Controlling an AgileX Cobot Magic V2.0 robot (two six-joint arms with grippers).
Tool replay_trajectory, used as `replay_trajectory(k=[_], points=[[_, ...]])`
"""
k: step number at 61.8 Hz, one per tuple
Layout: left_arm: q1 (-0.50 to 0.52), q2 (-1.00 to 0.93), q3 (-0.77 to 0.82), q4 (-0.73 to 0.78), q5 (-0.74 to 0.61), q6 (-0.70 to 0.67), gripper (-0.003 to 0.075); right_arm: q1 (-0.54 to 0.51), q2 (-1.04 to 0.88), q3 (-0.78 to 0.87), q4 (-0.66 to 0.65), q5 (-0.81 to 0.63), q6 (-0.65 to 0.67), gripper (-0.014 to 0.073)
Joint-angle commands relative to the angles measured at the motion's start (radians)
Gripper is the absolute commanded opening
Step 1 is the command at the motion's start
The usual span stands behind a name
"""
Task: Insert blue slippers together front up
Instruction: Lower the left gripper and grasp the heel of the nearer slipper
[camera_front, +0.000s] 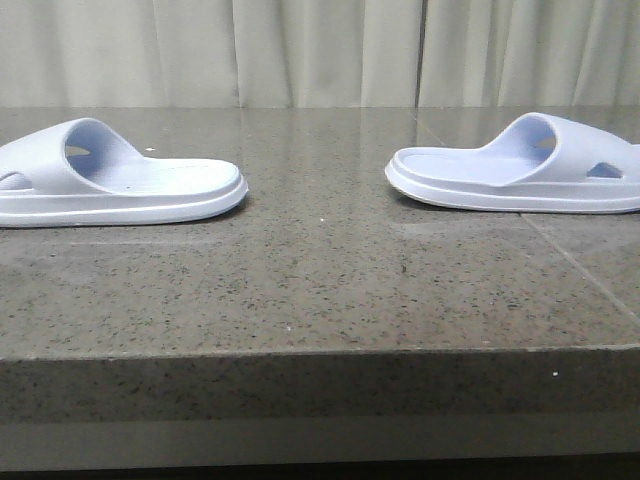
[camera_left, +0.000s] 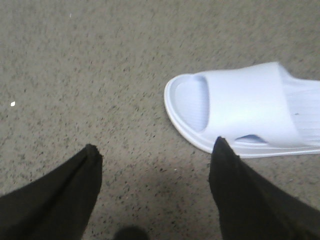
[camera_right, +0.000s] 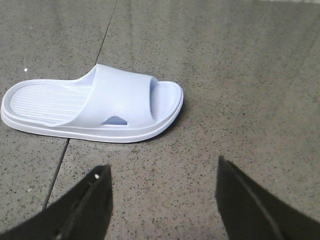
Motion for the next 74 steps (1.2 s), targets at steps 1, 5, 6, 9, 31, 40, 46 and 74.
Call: replay_trajectory(k=[1,5,6,9,31,40,46,74], points=[[0.05,0.072,-0.078,-0.018,0.015,0.007,0.0459,-0.006,0.013,-0.036,-0.011,-0.07,-0.008,0.0476],[0.1,0.126,-0.104,-0.085,0.033,0.067,0.0459,-0.006,0.013,-0.036,-0.011,-0.07,-0.008,0.0476],[0.111,0.137,-0.107,-0.109,0.035,0.086,0.0459,-0.006,0.013,-0.036,-0.011,-0.07,-0.008,0.0476],[0.161,0.181,-0.119,-0.233,0.038,0.175,0.0459,-0.006,0.013,-0.036,-0.011,-0.07,-0.008,0.0476],[0.341,0.438,-0.136,-0.846,0.107,0.631,0.0459,-0.006,0.013,-0.036,-0.011,-0.071,-0.008,0.0476],[0.336,0.516,-0.151,-0.916,0.108,0.673,0.0459,-0.006,0.013,-0.036,-0.011,-0.071,-0.008,0.0476],[0.336,0.555,-0.155,-0.976,0.11,0.718,0.0459,-0.006,0.013,-0.036,-0.011,-0.071,-0.008,0.0476],[0.293,0.675,-0.155,-1.07,0.131,0.785,0.0459,-0.006,0.013,-0.036,-0.011,-0.07,-0.008,0.0476]])
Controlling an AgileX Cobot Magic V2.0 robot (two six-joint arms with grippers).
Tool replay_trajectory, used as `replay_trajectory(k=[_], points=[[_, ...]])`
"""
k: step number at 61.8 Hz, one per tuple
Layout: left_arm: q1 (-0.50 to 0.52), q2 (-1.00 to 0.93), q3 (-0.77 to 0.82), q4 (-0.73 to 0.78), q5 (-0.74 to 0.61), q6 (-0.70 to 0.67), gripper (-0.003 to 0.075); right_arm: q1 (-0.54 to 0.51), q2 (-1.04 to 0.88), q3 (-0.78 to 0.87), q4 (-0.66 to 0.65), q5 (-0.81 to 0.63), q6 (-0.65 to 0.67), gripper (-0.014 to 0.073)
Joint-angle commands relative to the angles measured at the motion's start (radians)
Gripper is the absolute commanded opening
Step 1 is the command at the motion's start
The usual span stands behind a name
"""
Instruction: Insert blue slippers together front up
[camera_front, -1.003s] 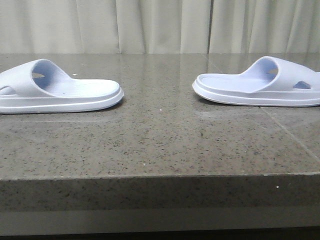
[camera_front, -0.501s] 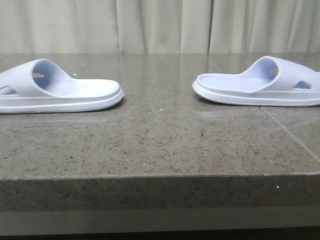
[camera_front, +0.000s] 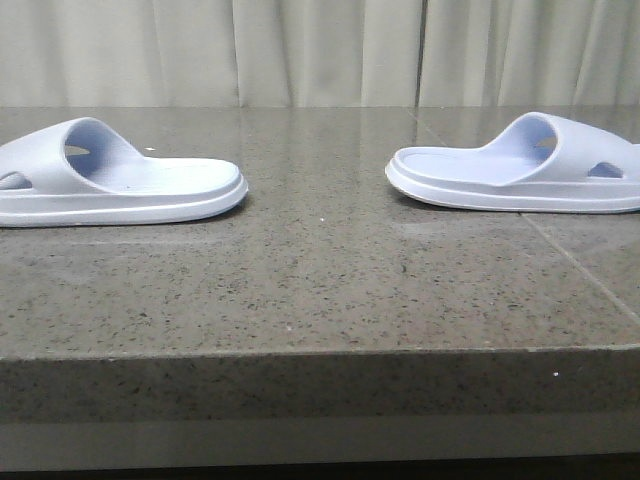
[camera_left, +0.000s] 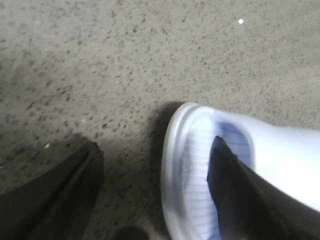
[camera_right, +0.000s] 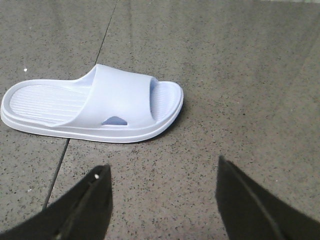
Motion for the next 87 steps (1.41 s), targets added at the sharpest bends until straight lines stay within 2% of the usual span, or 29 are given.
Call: replay_trajectory(k=[1,7,11,33,41,58,74,87], points=[[-0.032,-0.007,-0.018,-0.032,0.014,0.005,0.0459,-0.006,0.013,-0.036,-0.011,-0.07,-0.008,0.0476],[-0.062,0.007,-0.018,-0.01,0.018,0.005,0.0454,-0.006,0.013,-0.036,-0.011,-0.07,-0.008,0.0476],[-0.074,0.016,-0.018,0.001,0.035,0.005,0.0421,-0.006,0.013,-0.036,-0.011,-0.07,-0.008,0.0476],[-0.123,0.045,-0.018,0.001,0.059,0.007,0.0076,-0.006,0.013,-0.036,-0.011,-0.067,-0.008,0.0476],[-0.123,0.045,-0.018,0.001,0.059,0.007,-0.0022,-0.006,0.013,-0.036,-0.011,-0.067,-0.008,0.0476],[-0.123,0.007,-0.018,-0.075,0.067,0.017,-0.002,-0.006,0.013,-0.036,-0.011,-0.067,-0.008,0.0476],[-0.123,-0.14,-0.013,-0.117,0.105,0.029,-0.002,-0.006,0.013,-0.036,-0.011,-0.069,-0.008,0.0476],[-0.123,-0.304,0.132,-0.311,0.108,0.151,-0.002,-0.006,0.013,-0.036,-0.006,-0.049,-0.008,0.0476]])
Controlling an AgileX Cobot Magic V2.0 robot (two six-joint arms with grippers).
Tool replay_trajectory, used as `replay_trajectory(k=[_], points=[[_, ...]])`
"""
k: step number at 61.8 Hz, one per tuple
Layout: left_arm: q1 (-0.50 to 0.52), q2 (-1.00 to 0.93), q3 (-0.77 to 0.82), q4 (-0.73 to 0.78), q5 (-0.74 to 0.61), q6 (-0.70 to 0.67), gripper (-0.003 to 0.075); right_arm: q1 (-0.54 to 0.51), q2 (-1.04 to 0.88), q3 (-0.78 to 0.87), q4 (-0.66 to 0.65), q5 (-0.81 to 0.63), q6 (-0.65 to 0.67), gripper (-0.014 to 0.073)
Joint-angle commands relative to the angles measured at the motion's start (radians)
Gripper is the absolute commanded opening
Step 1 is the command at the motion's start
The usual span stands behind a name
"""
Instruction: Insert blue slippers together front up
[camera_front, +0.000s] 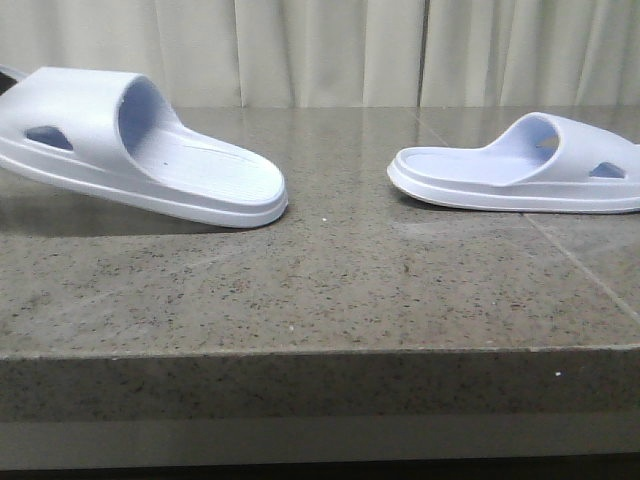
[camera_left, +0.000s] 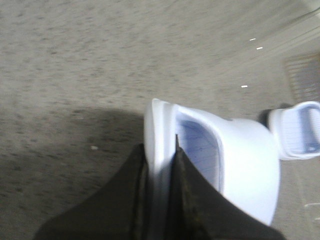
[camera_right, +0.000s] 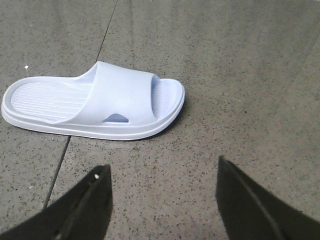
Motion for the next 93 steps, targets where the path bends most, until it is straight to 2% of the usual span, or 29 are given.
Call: replay_trajectory(k=[1,11,18,27,37,45,56,64,70,81,93], points=[[-0.008,-0.088,0.04,-0.136,0.032,0.061,-0.002,-0.006,0.013,-0.036,-0.003,-0.06,-0.008,0.0476],[-0.042,-0.095,0.085,-0.15,-0.001,0.065,-0.002,-0.008,0.027,-0.048,0.016,-0.062,0.0,0.0476],[-0.101,-0.093,0.085,-0.148,-0.066,0.066,-0.002,-0.035,0.087,-0.11,0.016,0.013,0.022,0.0476],[-0.167,-0.093,0.085,-0.146,-0.136,0.066,-0.002,-0.141,0.253,-0.242,0.016,0.144,0.023,0.0476],[-0.177,-0.093,0.085,-0.144,-0.138,0.066,-0.002,-0.272,0.427,-0.348,0.049,0.239,0.0,0.0476],[-0.177,-0.093,0.085,-0.144,-0.138,0.066,-0.002,-0.366,0.56,-0.411,0.211,0.291,-0.143,0.0476],[-0.177,-0.093,0.085,-0.144,-0.138,0.066,-0.002,-0.517,0.778,-0.482,0.658,0.4,-0.495,0.0476],[-0.177,-0.093,0.085,-0.144,-0.138,0.066,-0.002,-0.548,0.891,-0.51,0.881,0.461,-0.69,0.0476],[-0.177,-0.093,0.085,-0.144,-0.138,0.066,-0.002,-0.545,0.965,-0.532,0.948,0.459,-0.765,0.0472],[-0.177,-0.093,0.085,-0.144,-0.138,0.066,-0.002,-0.544,1.08,-0.58,1.014,0.468,-0.825,0.039],[-0.177,-0.093,0.085,-0.144,-0.138,0.066,-0.002,-0.531,1.169,-0.633,1.044,0.499,-0.846,0.0383]])
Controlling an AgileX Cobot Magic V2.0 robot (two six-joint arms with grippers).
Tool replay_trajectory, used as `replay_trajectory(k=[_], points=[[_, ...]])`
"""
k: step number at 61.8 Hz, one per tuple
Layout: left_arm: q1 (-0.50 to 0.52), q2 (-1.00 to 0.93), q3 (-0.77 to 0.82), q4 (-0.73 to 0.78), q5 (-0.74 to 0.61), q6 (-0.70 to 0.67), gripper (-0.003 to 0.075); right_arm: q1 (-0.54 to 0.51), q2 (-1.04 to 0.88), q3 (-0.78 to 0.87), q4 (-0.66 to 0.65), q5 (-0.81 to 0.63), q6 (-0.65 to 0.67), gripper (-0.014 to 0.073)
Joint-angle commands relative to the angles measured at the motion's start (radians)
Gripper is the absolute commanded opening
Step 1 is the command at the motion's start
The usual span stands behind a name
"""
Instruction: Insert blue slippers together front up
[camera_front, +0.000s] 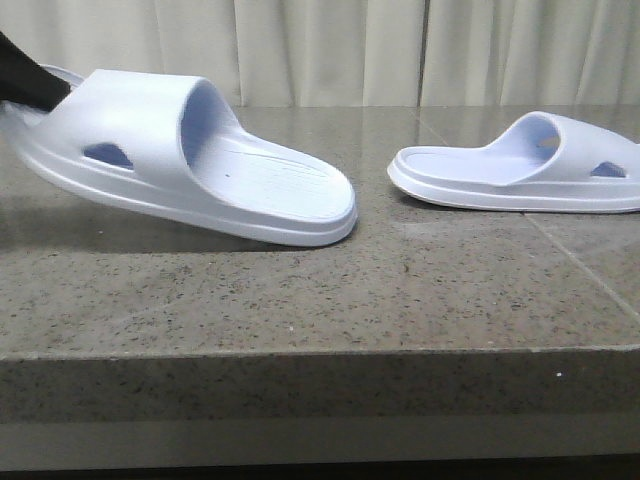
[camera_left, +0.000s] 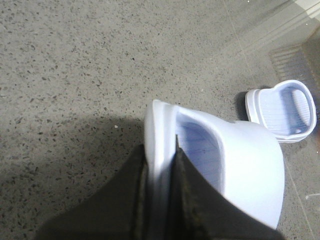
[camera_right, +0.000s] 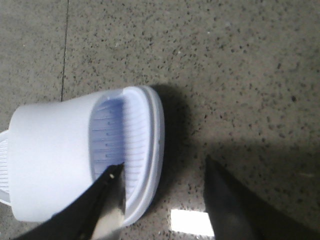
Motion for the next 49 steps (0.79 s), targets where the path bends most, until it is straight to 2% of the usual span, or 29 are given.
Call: replay_trajectory(k=[1,22,27,36,49], points=[[-0.008,-0.028,-0.023,-0.056,0.011,0.003,-0.002,0.011,-0.002,-0.049,0.065,0.037,-0.028,0.0383],[-0.008,-0.028,-0.023,-0.056,0.013,0.003,-0.002,0.097,0.081,-0.068,0.066,0.057,-0.047,0.0364],[-0.008,-0.028,-0.023,-0.056,0.013,0.003,-0.002,0.115,0.087,-0.068,0.066,0.06,-0.051,0.0303],[-0.008,-0.028,-0.023,-0.056,0.013,0.003,-0.002,0.143,0.102,-0.068,0.066,0.08,-0.064,0.0144],[-0.008,-0.028,-0.023,-0.056,0.013,0.003,-0.002,0.143,0.106,-0.07,0.068,0.078,-0.071,-0.0036]])
